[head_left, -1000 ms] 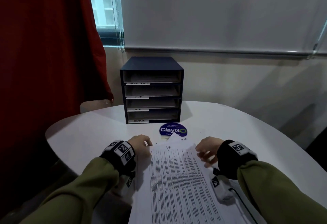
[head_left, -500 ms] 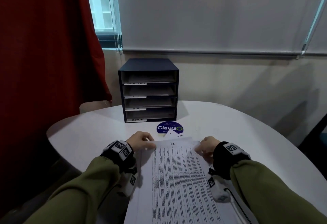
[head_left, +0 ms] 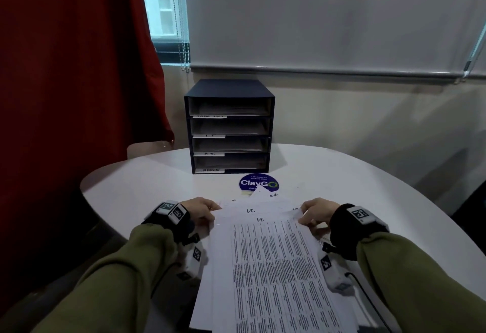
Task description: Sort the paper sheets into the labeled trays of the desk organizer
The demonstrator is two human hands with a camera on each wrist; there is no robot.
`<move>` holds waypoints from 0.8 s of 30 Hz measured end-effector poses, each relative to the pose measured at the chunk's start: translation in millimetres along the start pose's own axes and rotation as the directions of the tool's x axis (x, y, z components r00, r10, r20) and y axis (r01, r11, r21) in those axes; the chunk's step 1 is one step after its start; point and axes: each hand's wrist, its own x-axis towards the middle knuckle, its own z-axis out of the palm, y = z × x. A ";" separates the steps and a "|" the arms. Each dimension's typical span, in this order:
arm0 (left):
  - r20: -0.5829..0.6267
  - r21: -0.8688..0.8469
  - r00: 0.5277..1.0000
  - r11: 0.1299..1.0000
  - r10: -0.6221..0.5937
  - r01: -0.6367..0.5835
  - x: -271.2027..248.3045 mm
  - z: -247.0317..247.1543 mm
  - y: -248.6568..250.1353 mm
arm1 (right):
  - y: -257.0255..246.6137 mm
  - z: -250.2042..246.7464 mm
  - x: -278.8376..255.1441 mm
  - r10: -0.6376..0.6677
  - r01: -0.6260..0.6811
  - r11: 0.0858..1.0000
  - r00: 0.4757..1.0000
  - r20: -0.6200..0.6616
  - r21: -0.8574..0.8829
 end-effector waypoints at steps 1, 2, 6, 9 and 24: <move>0.003 -0.046 1.000 0.999 0.007 -0.007 -0.5 1.4 0.2 | -2.1 2.9 0.9 -0.011 0.011 0.999 1.000 -0.004 -0.036; 0.004 -0.104 1.000 0.995 0.005 -0.005 -1.0 2.5 -2.0 | -4.4 4.8 1.7 -0.023 0.023 0.997 1.000 -0.006 -0.068; 0.008 -0.282 1.000 0.959 0.028 -0.025 -9.9 10.2 -5.5 | -8.8 10.1 2.1 -0.030 0.030 0.999 0.999 -0.016 -0.035; 0.069 0.022 0.995 0.998 0.065 -0.066 -12.5 7.2 -0.1 | -8.7 12.6 1.2 -0.033 0.033 0.999 0.999 -0.025 -0.003; -0.067 -0.376 0.959 0.884 0.274 -0.279 -33.3 16.4 48.7 | -2.8 -12.6 -12.2 -0.140 0.178 0.893 0.983 -0.120 0.413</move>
